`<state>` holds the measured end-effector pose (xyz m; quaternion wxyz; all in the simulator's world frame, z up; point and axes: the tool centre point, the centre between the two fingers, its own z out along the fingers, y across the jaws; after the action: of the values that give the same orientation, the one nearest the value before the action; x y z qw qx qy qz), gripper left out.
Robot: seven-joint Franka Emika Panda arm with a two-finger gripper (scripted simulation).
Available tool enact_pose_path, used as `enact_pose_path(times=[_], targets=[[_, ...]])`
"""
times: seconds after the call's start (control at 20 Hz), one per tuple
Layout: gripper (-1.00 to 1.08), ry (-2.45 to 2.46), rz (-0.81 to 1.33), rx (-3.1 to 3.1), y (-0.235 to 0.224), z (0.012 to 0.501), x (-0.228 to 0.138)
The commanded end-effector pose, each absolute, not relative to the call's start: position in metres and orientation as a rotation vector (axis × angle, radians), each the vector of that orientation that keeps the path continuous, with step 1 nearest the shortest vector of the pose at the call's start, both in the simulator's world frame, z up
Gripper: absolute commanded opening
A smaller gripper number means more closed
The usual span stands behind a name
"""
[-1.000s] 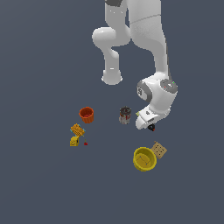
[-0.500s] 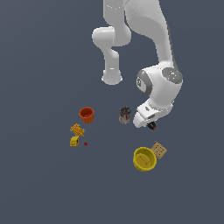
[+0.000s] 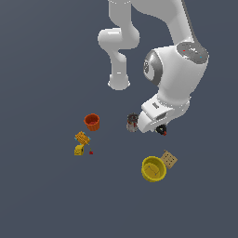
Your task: Pick up a designated object from a clutter of objects.
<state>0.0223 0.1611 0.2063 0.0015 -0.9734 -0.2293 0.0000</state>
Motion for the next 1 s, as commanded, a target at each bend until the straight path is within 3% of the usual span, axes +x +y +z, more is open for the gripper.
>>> enact_pose_path(times=[0.0,0.5,0.95], targets=[[-1.00,-0.720,0.001,-3.054,0.152,0.231,0.033],[-1.00,-0.719,0.000,-3.056,0.120,0.318,0.076],[-1.00,-0.717,0.000,-3.058,0.106,0.358,0.098]])
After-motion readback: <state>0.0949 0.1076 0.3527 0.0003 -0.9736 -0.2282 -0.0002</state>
